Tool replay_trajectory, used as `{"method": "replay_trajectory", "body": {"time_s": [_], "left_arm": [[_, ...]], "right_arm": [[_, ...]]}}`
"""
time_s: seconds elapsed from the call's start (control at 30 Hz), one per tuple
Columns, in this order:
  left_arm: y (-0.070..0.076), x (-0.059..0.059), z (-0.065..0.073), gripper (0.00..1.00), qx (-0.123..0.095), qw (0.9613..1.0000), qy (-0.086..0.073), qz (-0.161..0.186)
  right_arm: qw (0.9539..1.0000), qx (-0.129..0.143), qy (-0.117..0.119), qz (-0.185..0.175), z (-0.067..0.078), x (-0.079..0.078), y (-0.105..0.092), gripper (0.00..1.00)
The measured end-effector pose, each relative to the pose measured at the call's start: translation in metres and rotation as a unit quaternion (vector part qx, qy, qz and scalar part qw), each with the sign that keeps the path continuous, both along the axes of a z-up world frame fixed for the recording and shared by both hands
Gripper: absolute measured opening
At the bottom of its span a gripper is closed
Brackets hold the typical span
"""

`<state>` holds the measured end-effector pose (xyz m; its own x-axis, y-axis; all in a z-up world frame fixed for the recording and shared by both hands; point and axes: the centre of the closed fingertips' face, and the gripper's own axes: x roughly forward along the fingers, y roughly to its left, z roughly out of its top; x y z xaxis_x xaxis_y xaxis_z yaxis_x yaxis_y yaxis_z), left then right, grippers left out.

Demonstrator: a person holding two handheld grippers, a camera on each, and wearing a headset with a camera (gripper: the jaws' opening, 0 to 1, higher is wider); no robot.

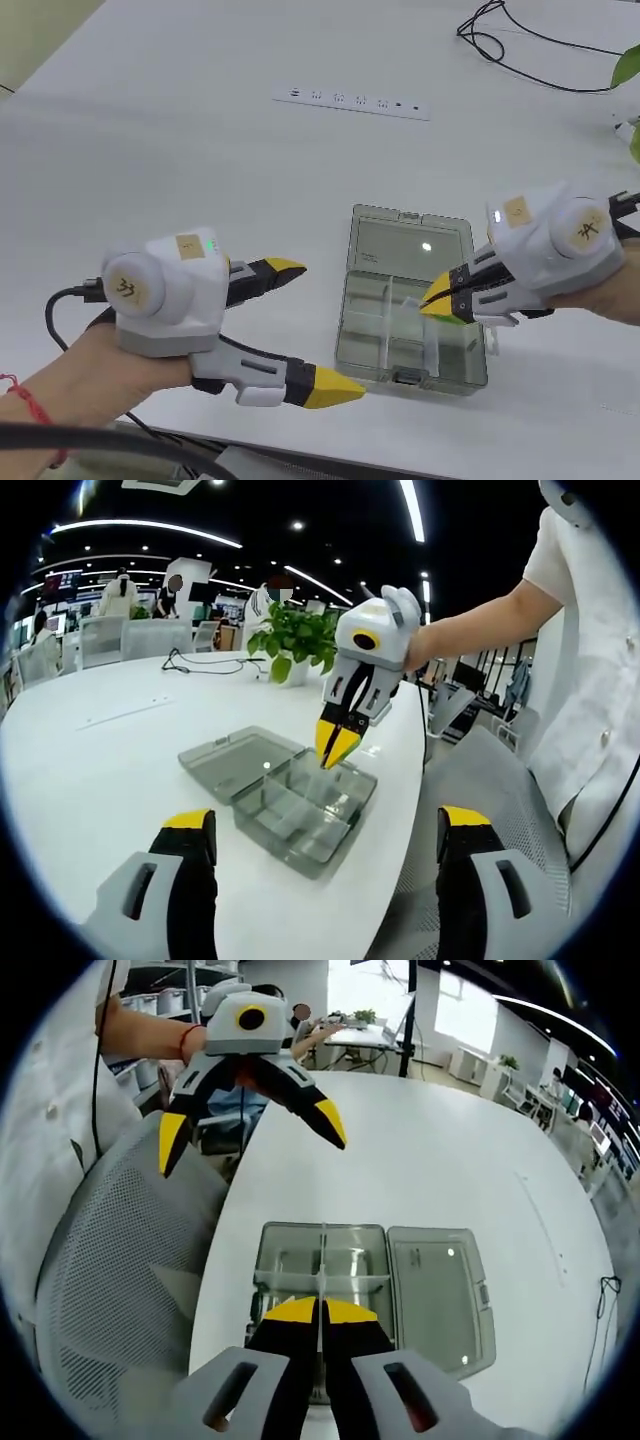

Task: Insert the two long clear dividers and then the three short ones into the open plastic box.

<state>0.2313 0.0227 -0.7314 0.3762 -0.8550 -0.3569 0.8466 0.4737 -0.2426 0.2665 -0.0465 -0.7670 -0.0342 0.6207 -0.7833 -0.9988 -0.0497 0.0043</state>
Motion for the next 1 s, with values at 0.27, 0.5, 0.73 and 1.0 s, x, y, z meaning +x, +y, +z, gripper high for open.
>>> {"method": "replay_trajectory", "body": {"time_s": [0.27,0.5,0.73,1.0], "left_arm": [[0.002,0.001,-0.004,0.94,0.007,1.0000,0.002,0.000],[0.004,0.001,-0.006,0.95,0.013,0.9999,0.001,-0.002],[0.004,0.001,-0.007,0.95,0.012,0.9999,0.002,-0.002],[0.003,0.002,-0.007,0.95,0.010,0.9999,0.002,-0.002]], "right_arm": [[0.9997,-0.024,0.006,0.004,-0.020,0.003,0.003,0.02],[0.9987,-0.049,0.003,0.010,-0.038,0.003,0.004,0.02],[0.9973,-0.070,0.000,0.019,-0.048,0.002,0.004,0.03],[0.9971,-0.073,-0.002,0.020,-0.048,0.001,0.003,0.02]]}}
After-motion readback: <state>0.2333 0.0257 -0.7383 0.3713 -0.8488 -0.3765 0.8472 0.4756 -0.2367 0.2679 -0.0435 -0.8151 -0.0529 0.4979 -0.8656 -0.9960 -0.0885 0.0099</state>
